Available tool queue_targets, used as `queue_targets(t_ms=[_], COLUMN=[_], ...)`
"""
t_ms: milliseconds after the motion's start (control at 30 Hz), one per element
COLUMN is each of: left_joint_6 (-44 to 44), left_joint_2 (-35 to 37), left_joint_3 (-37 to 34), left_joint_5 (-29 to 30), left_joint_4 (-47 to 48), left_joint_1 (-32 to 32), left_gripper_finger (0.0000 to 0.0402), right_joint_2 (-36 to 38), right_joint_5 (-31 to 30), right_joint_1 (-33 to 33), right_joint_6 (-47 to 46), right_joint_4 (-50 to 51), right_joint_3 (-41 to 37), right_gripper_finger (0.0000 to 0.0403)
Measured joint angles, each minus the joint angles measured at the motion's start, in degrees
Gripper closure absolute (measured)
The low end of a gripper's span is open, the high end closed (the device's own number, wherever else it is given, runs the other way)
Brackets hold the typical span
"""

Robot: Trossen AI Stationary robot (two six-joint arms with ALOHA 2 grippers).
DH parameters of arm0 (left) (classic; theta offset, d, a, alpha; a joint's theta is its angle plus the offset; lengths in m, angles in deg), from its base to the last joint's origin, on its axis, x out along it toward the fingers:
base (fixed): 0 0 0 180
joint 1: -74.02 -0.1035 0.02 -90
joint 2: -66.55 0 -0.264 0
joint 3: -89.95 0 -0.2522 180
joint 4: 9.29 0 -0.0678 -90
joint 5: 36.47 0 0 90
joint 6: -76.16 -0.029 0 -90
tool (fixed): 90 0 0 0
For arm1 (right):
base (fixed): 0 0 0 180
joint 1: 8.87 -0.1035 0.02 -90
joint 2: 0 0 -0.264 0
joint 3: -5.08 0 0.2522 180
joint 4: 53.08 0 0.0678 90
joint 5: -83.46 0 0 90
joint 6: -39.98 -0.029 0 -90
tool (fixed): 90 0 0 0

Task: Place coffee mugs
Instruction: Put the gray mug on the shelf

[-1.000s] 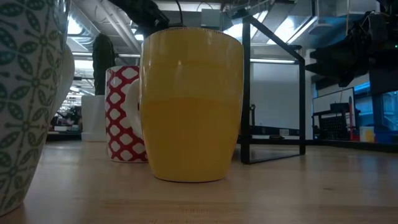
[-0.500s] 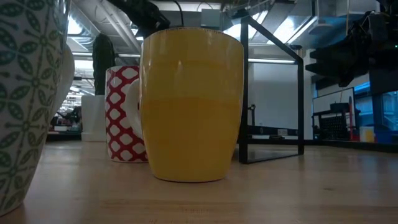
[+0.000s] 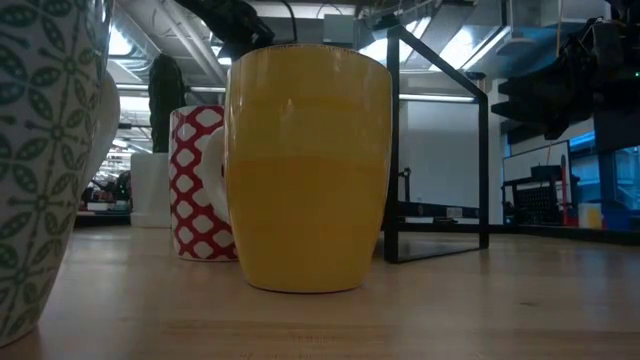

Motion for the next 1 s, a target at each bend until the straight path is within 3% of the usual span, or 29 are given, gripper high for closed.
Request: queue_targets(t_ms=[733,1000], left_joint_6=[-0.86,-3.21], left_joint_2=[0.15,0.14], left_joint_3=[0.15,0.14], left_joint_5=[1.9,3.56], left_joint_4=[0.46,-0.34], left_joint_1=[-1.1,-0.56], left_gripper_finger=[0.0384,0.0307], right_joint_2=[0.0,0.0], right_joint_5=[-0.44,-0.44], right_joint_1=[0.0,0.0], right_joint_6=[1.15,1.12], right_joint_4=[-0.02,-0.01], right_joint_3=[0.0,0.0], right_gripper_finger=[0.0162,0.0162])
